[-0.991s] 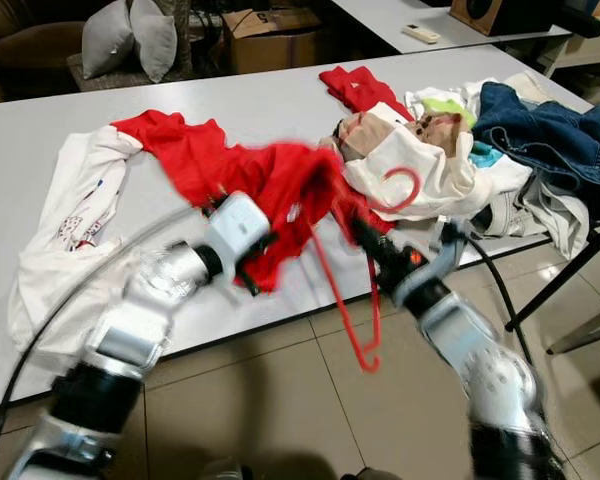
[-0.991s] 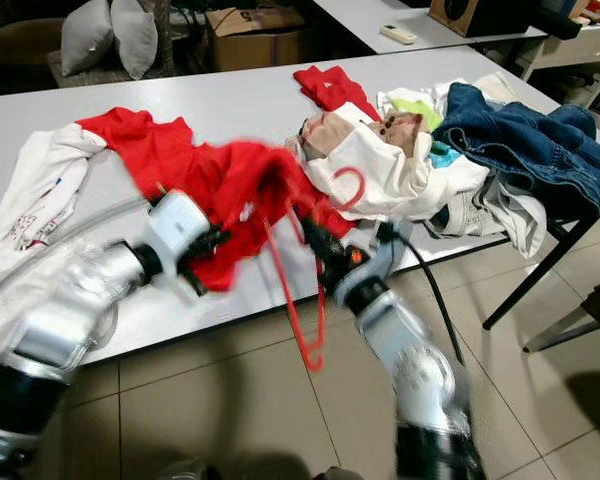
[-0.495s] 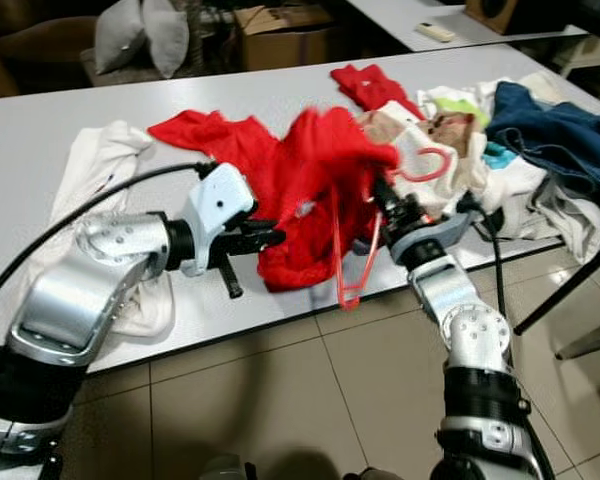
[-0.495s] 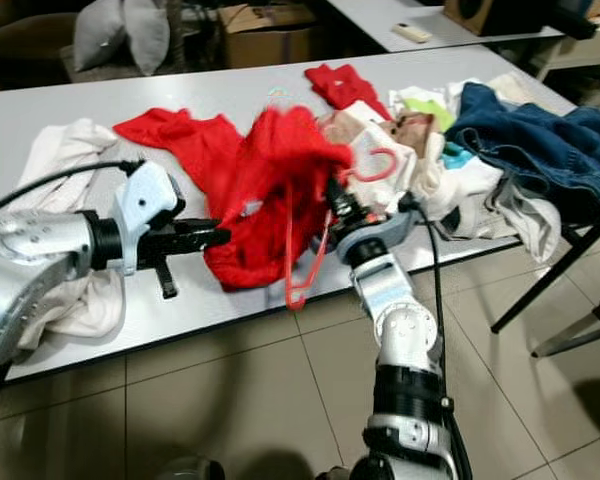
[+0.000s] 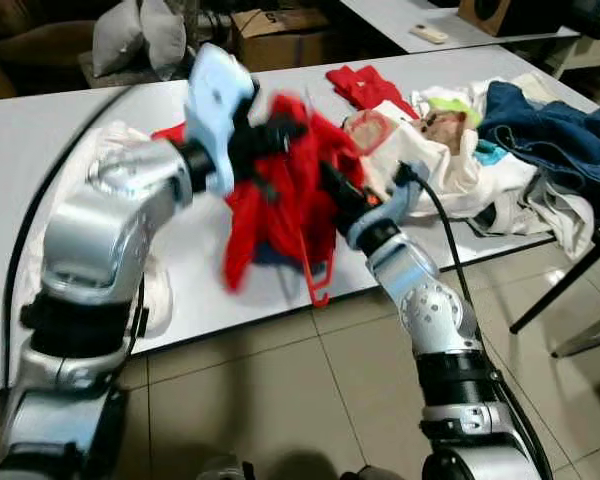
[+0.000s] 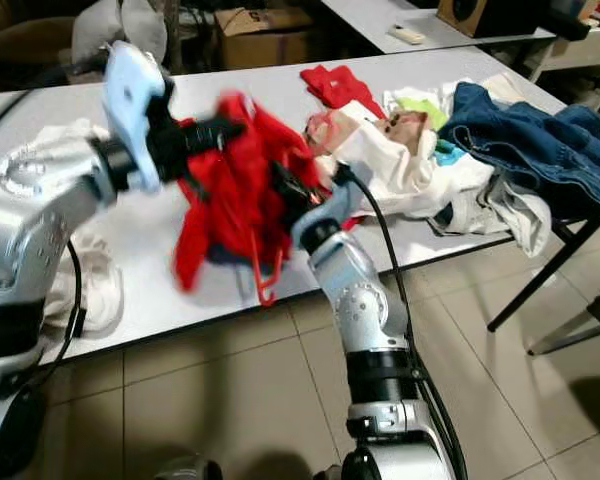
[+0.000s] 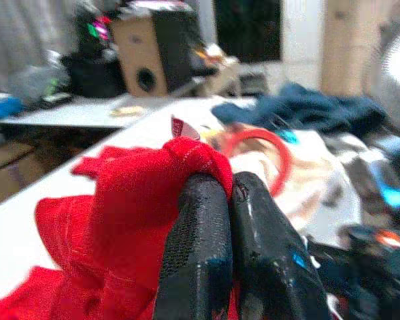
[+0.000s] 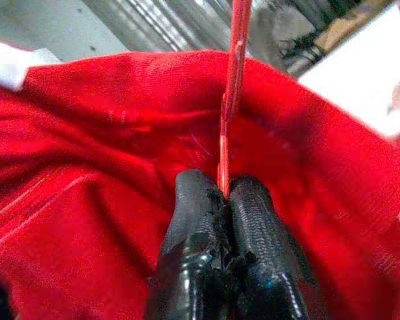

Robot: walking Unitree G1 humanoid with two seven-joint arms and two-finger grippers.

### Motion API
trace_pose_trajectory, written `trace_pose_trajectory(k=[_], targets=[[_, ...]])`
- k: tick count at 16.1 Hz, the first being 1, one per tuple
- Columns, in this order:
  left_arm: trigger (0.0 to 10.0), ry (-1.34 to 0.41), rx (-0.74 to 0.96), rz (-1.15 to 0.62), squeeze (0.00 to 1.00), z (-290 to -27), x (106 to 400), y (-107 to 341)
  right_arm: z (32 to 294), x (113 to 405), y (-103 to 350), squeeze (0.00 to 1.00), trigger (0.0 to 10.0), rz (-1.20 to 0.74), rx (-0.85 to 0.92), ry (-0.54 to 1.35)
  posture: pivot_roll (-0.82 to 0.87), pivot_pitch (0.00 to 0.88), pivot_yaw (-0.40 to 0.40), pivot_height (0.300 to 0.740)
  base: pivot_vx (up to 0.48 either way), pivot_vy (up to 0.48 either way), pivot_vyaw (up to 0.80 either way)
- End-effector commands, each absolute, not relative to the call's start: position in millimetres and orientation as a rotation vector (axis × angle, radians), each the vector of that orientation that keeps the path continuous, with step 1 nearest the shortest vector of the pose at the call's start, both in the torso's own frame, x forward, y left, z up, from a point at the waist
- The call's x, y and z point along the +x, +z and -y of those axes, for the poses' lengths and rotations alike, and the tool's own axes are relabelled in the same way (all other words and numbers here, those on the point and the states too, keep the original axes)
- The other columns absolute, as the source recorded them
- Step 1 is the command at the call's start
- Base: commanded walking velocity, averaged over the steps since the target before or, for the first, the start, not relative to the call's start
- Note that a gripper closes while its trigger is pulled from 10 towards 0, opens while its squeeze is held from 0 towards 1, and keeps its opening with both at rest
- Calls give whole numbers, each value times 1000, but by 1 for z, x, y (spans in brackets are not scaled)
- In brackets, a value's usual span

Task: Hang hanger

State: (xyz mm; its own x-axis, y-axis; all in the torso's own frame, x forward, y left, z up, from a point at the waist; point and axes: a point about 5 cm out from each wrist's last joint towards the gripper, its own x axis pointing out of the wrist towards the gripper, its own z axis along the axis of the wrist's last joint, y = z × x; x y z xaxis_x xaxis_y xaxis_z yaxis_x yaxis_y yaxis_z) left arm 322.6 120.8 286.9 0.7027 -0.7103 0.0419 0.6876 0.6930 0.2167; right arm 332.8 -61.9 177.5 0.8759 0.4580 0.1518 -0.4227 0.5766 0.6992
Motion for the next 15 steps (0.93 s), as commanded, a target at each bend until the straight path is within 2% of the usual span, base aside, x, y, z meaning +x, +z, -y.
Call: trace_pose_trajectory(k=[1,3,5,7,10,12,13,14,15], targets=[[0,-723,171,206,0,-123,327,304,51,326,185,0,10000,-40,832,522,53,25,-18,740,0,0,0],[0,-633,178,279,0,-130,334,318,62,321,186,0,10000,-51,819,495,45,25,-10,740,0,0,0],[0,-474,196,357,0,-150,345,337,80,312,186,0,10000,-74,796,456,40,25,-6,740,0,0,0],[0,-411,165,449,0,-160,346,359,77,296,175,0,10000,-192,651,534,40,23,-4,740,0,0,0],[0,-498,183,472,0,-152,343,368,66,279,174,0,10000,-288,658,629,46,17,0,740,0,0,0],[0,-595,221,433,0,-137,340,358,66,278,210,0,10000,-99,940,665,46,16,-1,740,0,0,0],[0,-701,280,380,0,-126,334,343,75,282,211,0,10000,-102,996,612,45,10,3,740,0,0,0],[0,-768,313,334,0,-120,330,332,77,281,203,0,10000,-149,844,614,42,6,8,740,0,0,0],[0,-796,315,305,0,-119,327,326,78,279,205,0,10000,-139,858,640,43,6,8,740,0,0,0]])
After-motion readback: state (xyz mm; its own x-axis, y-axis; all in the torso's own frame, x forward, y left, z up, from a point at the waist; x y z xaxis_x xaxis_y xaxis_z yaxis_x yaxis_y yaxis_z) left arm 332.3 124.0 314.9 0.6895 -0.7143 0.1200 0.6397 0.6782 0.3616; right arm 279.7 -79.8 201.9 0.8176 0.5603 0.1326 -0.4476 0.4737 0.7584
